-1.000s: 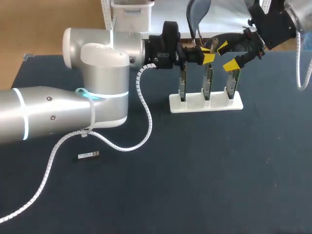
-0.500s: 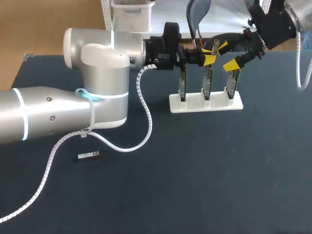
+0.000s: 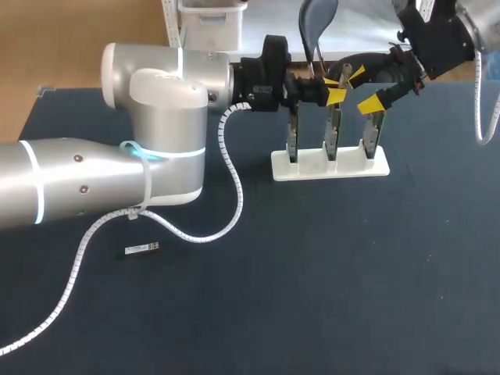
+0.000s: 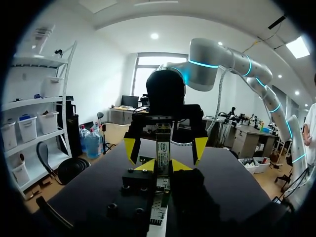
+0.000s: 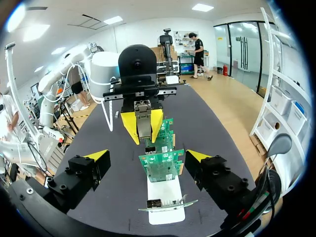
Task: Pick up the optical module with the left hand, and insert it into the network port with the right hand.
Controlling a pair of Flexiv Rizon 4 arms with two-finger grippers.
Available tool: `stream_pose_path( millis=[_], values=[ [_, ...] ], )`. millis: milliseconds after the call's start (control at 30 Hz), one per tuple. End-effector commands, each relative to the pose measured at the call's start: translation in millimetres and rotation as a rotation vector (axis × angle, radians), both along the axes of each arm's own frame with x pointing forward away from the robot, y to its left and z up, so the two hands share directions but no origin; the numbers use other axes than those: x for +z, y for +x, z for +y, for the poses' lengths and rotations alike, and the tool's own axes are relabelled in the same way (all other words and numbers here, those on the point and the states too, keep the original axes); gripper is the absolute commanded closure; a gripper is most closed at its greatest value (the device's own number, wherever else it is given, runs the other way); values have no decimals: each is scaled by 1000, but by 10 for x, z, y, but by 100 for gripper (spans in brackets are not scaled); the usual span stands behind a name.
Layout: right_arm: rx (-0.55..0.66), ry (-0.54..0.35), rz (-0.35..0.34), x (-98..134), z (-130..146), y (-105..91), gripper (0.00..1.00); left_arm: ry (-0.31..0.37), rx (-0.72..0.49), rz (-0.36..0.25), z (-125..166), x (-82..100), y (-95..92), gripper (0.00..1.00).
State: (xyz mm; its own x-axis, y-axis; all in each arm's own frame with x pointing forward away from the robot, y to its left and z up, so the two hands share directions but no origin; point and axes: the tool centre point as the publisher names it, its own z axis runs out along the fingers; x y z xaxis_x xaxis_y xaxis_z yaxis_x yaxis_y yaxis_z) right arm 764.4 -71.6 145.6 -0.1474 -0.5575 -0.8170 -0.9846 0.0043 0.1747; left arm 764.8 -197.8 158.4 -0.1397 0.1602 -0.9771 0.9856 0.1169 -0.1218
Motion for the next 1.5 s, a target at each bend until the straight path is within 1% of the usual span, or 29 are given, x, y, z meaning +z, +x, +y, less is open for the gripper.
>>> stream_pose_path(
  millis=[33,267,400,567,767,1000,1267,1500],
  values=[
    [-5,9,-14,48,-13,15,0,3,1,1,2,6,-3,100],
    [-12,35,-84,295,-33,81,0,3,1,1,2,6,-3,100],
    [2,60,-107,418,-5,95,0,3,1,1,2,6,-3,100],
    [27,85,-115,508,81,83,0,3,1,1,2,6,-3,100],
    [50,90,-115,518,201,42,0,3,1,1,2,6,-3,100],
    [40,79,-99,503,268,39,0,3,1,1,2,6,-3,100],
    [28,82,-62,485,297,60,0,3,1,1,2,6,-3,100],
    [22,67,-52,464,291,75,0,3,1,1,2,6,-3,100]
  ],
)
